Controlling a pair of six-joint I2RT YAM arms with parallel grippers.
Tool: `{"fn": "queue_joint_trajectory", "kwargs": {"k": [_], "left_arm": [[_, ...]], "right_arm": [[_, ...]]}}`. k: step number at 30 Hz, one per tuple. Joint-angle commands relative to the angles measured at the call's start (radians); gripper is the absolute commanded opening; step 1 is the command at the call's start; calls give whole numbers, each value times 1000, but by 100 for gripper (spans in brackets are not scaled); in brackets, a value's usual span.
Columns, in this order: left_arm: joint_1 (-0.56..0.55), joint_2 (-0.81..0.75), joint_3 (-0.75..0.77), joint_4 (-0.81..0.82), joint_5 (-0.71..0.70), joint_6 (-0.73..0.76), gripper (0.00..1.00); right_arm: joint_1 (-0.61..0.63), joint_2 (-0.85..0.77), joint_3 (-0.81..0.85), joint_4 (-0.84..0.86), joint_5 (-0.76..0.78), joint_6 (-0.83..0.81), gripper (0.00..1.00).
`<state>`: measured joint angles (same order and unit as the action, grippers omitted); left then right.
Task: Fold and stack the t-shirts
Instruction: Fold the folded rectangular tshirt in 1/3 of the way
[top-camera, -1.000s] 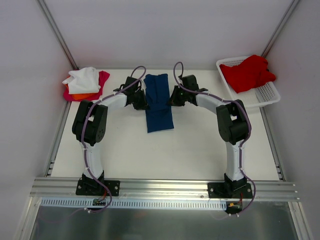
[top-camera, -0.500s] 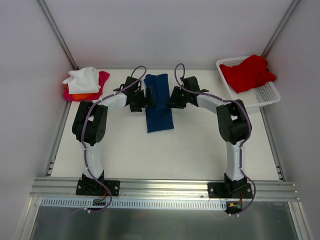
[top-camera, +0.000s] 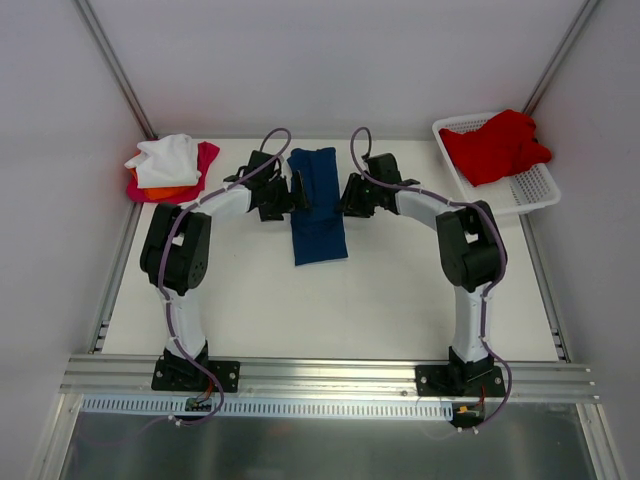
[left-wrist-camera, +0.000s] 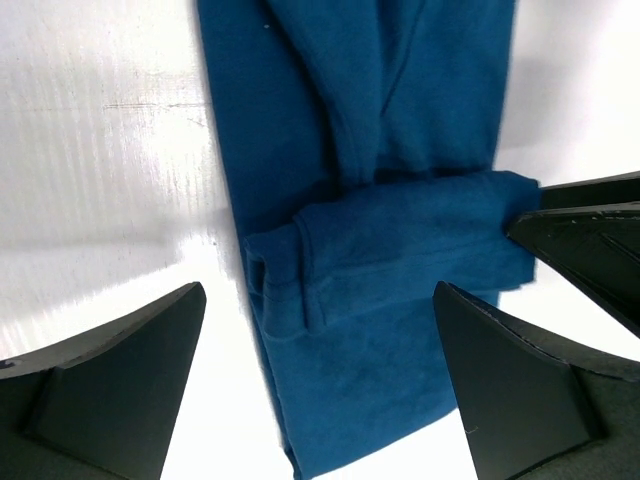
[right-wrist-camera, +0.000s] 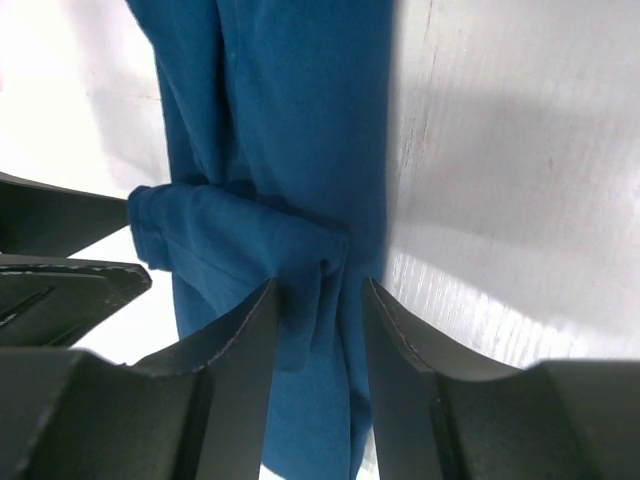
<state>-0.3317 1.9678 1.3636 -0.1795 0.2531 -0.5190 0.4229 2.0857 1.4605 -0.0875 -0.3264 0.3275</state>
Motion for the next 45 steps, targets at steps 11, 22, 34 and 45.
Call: {"fn": "queue_joint_trajectory", "kwargs": {"k": [11, 22, 34, 45], "left_arm": [[-15, -149, -78, -11, 15, -26, 99], [-35, -152, -107, -8, -11, -23, 99], [-35, -168, -133, -5, -18, -23, 99], [-33, -193, -158, -6, -32, -12, 99]], "right_arm": [[31, -204, -89, -21, 69, -45, 41], [109, -199, -129, 6, 93, -21, 41], [126, -96, -59, 28, 92, -31, 41], [105, 45, 109, 5, 66, -41, 41]]}}
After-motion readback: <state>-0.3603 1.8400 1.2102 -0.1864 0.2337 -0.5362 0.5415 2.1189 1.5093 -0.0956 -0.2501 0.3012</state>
